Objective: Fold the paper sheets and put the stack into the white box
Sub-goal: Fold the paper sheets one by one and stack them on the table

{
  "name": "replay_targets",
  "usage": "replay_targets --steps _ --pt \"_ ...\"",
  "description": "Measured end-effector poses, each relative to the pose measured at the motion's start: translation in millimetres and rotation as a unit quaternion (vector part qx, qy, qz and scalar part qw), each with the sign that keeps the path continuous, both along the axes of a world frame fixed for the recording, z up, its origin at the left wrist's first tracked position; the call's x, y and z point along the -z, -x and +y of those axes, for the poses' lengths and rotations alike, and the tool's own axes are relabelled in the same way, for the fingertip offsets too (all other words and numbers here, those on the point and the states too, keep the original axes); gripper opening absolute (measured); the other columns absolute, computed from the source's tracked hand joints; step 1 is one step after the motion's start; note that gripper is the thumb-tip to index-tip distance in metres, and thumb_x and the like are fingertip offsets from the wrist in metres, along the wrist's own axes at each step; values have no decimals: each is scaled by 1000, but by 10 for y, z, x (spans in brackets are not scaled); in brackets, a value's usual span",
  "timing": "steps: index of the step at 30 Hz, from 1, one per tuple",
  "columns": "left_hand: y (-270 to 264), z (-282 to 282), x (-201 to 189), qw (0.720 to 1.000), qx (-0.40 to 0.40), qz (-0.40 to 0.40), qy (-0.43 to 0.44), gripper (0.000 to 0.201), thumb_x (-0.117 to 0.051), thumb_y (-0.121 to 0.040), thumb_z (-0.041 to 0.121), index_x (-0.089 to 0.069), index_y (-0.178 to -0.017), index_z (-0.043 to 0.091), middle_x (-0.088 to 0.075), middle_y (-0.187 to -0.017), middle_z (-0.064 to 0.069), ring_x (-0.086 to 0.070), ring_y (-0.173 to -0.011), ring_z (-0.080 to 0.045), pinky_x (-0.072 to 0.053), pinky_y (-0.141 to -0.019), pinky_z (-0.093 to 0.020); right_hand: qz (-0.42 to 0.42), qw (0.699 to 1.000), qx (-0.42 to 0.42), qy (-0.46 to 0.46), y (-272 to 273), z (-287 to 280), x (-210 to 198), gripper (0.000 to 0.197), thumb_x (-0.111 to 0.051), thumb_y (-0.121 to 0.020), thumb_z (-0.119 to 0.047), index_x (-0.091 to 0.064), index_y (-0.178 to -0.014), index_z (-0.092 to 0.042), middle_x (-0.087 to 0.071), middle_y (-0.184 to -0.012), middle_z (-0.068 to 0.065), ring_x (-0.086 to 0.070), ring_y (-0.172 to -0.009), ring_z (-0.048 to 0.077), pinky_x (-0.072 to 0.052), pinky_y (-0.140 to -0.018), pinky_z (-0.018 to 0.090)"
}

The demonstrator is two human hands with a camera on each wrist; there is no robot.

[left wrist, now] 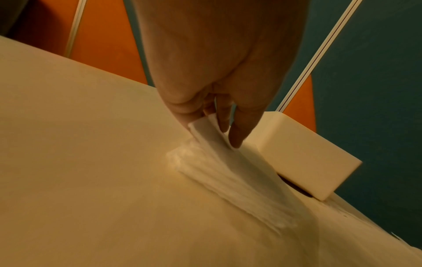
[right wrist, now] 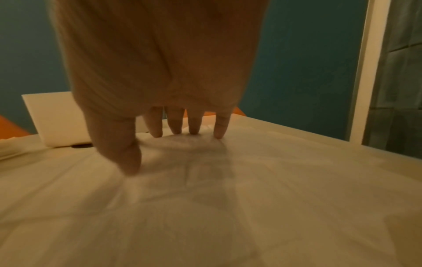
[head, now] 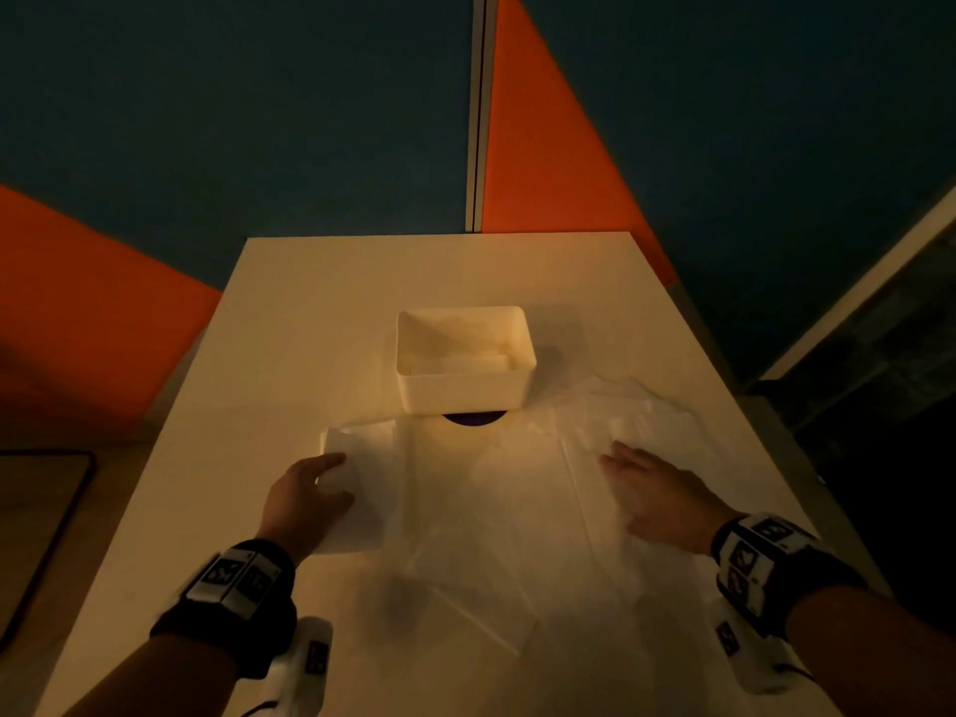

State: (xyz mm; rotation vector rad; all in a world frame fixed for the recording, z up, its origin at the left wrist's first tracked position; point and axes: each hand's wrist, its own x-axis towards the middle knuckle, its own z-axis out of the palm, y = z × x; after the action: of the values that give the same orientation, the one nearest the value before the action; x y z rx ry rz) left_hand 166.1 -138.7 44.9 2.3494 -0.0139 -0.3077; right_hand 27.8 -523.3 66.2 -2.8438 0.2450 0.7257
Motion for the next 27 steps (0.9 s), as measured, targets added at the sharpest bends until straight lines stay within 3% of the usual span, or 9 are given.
replay_targets --steps 3,6,9,13,19,24,27 --pt "5 7 10 1000 -2 -7 -1 51 -73 -71 2 -63 -120 13 -62 -118 -16 -61 -103 -32 -47 -90 -38 -84 991 66 -84 46 8 -30 53 -61 -88 -23 -45 -139 -22 -34 -149 -9 -38 -133 10 -31 -108 22" --pt "16 12 20 1000 6 -16 -10 50 -73 -72 3 -63 -120 12 -61 -120 -16 -60 -103 -33 -45 -90 -36 -165 980 100 -57 29 43 -91 23 -59 -90 -19 -67 -110 -10 -62 -116 2 -58 -103 18 -43 -86 23" --pt "24 15 16 1000 0 -20 -8 49 -73 -73 3 -63 -120 12 -60 -121 -15 -59 -103 -33 -44 -90 -37 -190 972 132 -46 8 64 -152 12 -58 -90 -21 -67 -92 -12 -65 -92 2 -59 -84 18 -46 -74 28" --pt "34 7 -3 999 7 -33 -11 48 -73 -74 3 -63 -120 11 -60 -121 -15 -58 -103 -33 -43 -90 -36 -215 964 145 -53 7 83 -218 13 -59 -90 -24 -62 -79 -19 -65 -77 0 -61 -74 17 -50 -68 32" --pt "-22 -29 -8 999 15 -46 -17 50 -74 -73 4 -62 -121 11 -58 -124 -16 -59 -103 -34 -44 -92 -37 -273 948 149 -70 -67 222 -387 13 -61 -89 -23 -62 -78 -18 -62 -69 1 -58 -66 17 -51 -65 35" --pt "-49 -50 -2 998 22 -45 -35 50 -74 -74 7 -61 -122 10 -55 -128 -17 -55 -109 -34 -41 -95 -36 -303 932 156 -120 -145 370 -522 8 -63 -88 -23 -67 -84 -17 -65 -70 4 -61 -69 21 -53 -68 40" --pt "-15 -81 -43 987 44 -45 -146 54 -73 -77 26 -56 -128 17 -36 -143 -15 -39 -124 -37 -32 -105 -41 -337 911 167 -170 -194 491 -639 13 -64 -87 -16 -63 -74 -12 -62 -66 7 -59 -67 23 -51 -67 39"
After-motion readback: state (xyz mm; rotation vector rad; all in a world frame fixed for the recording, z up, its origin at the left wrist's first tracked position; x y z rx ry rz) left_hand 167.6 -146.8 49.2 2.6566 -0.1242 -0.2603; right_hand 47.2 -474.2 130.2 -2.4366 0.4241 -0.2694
